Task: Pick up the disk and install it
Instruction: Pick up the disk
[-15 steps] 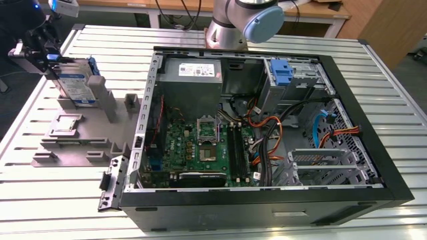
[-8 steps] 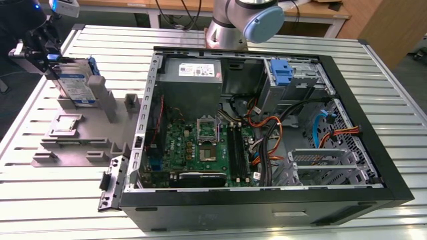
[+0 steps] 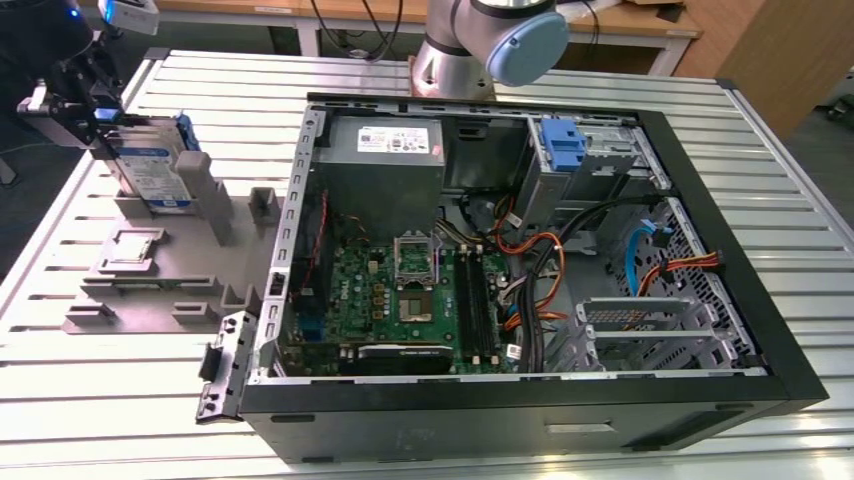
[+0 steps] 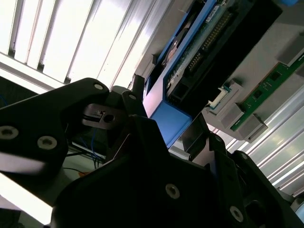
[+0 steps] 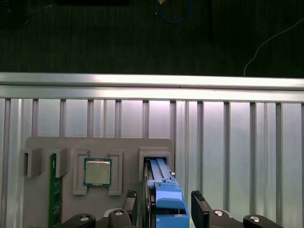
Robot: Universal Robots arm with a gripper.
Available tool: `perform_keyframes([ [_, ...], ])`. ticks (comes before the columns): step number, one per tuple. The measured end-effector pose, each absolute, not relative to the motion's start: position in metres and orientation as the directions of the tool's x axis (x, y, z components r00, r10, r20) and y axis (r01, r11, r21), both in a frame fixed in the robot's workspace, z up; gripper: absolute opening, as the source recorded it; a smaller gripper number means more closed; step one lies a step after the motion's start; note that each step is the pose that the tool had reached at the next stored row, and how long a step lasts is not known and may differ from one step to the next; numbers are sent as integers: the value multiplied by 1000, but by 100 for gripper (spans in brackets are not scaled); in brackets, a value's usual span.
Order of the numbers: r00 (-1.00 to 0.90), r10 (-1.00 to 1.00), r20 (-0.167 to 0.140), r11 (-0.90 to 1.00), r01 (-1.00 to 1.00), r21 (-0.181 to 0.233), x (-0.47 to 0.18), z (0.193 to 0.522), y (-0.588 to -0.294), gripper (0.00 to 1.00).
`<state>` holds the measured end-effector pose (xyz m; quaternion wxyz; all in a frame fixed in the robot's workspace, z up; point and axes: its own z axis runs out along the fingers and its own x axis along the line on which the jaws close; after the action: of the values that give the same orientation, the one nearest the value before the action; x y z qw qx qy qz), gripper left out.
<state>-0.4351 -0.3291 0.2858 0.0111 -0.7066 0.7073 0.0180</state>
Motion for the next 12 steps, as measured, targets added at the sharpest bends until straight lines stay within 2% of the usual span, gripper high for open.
perform_keyframes([
  [3,-1,-999,-41,1,-1000,10,-435,286,-329,55],
  [4,-1,-999,-41,1,-1000,10,-435,286,-329,48],
  [12,-1,-999,-41,1,-1000,10,-435,286,-329,48],
])
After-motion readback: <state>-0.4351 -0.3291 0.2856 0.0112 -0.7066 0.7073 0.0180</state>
